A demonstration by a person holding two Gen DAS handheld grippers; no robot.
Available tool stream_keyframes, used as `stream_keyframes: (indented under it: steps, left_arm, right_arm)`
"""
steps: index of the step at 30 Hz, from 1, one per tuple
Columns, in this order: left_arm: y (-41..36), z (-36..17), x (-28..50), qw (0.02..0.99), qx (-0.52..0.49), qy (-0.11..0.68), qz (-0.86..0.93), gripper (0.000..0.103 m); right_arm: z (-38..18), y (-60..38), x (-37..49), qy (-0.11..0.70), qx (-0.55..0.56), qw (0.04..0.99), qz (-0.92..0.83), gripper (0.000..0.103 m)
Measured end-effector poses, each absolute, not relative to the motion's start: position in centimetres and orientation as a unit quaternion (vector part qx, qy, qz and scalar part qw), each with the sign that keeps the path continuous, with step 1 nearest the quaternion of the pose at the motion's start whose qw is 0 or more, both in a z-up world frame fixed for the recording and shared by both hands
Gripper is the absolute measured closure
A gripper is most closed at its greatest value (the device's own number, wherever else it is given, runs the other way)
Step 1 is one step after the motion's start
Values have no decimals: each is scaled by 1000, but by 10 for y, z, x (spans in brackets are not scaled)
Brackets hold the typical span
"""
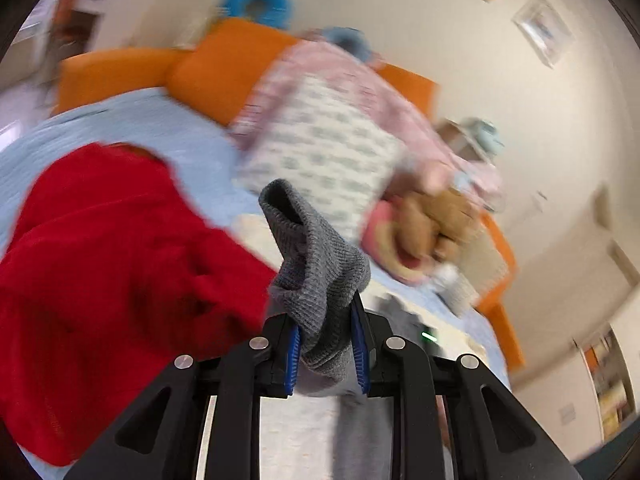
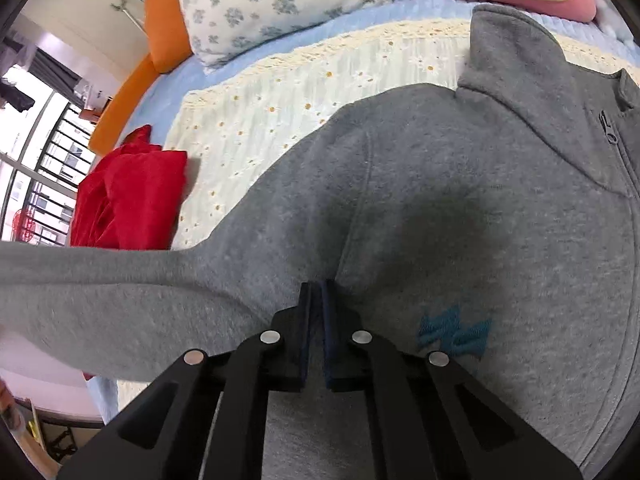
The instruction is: Fold large clothes
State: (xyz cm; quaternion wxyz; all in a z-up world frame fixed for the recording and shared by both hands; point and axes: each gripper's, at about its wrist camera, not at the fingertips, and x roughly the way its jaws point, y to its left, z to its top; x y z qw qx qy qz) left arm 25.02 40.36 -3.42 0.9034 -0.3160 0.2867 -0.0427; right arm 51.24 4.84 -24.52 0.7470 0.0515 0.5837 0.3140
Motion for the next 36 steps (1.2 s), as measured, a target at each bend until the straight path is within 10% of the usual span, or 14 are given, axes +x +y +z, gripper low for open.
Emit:
stream_keyframes:
  steps: [12,34,36]
  left_arm:
    - [123,-9,198,885,-55,325,-329,77]
    - [-46,-247,115,711,143,514,-458,78]
    - [-54,-252,108,716,167,504,-453,65]
  right_arm:
    - [-240,33,543,587,64,751,297,98]
    - [-236,-5,575,571,62,766,287,100]
    - [-233,-10,573,566,56,773,281,100]
